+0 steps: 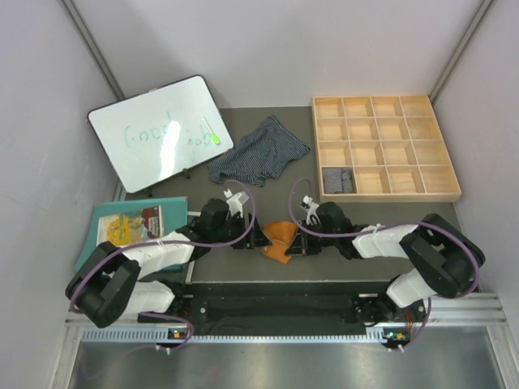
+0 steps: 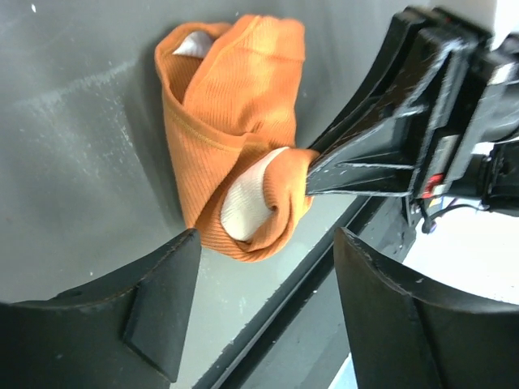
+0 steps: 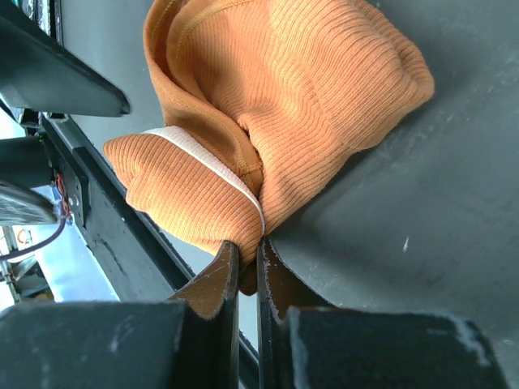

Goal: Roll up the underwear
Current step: Roll the underwear to the center of the board.

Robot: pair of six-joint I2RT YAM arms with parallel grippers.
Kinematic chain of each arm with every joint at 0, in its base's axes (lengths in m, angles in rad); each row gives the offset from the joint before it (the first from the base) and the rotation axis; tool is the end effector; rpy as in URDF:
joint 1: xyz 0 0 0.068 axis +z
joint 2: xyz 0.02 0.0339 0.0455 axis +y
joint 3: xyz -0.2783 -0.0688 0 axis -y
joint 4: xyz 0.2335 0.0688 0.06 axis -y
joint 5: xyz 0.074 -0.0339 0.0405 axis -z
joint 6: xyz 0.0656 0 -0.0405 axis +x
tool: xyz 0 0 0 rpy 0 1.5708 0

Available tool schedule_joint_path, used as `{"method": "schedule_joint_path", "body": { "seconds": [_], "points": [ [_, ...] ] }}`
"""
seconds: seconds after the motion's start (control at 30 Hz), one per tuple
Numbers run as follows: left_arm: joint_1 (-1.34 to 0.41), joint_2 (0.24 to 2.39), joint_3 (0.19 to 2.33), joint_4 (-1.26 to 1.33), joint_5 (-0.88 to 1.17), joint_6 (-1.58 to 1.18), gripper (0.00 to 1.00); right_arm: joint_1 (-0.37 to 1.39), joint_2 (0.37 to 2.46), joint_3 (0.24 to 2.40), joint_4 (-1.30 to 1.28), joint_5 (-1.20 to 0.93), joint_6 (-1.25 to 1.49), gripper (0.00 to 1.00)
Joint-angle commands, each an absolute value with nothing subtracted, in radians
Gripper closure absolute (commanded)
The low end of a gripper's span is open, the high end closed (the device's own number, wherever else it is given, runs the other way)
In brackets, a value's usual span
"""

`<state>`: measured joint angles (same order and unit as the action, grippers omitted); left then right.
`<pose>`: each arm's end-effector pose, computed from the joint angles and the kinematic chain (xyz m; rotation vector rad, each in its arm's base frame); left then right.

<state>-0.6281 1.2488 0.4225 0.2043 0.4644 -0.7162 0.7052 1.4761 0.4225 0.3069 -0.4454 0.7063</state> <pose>0.1786 -0.1660 0.1691 0.1850 2.4043 -1.2083 0.1789 0.1894 0.1268 -0.2505 2.5449 1.1600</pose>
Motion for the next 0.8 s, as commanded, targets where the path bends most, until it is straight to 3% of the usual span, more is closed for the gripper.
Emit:
{"method": "schedule_joint_path", "body": {
  "seconds": [0.0, 0.43, 0.6, 0.77],
  "points": [
    [-0.627, 1.293, 0.402, 0.290, 0.512, -0.684, 0.28, 0.703, 1.496, 0.445, 0.229, -0.341, 0.660, 1.00],
    [-0.627, 1.370, 0.368, 0.399, 0.474, -0.680, 0.25, 0.703, 1.523, 0.462, 0.241, -0.364, 0.649, 1.00],
    [-0.629, 1.417, 0.362, 0.466, 0.466, -0.684, 0.29, 0.703, 1.532, 0.462, 0.255, -0.377, 0.646, 1.00],
    [-0.629, 1.436, 0.370, 0.500, 0.462, -0.695, 0.43, 0.703, 1.534, 0.466, 0.275, -0.387, 0.640, 1.00]
  ]
}}
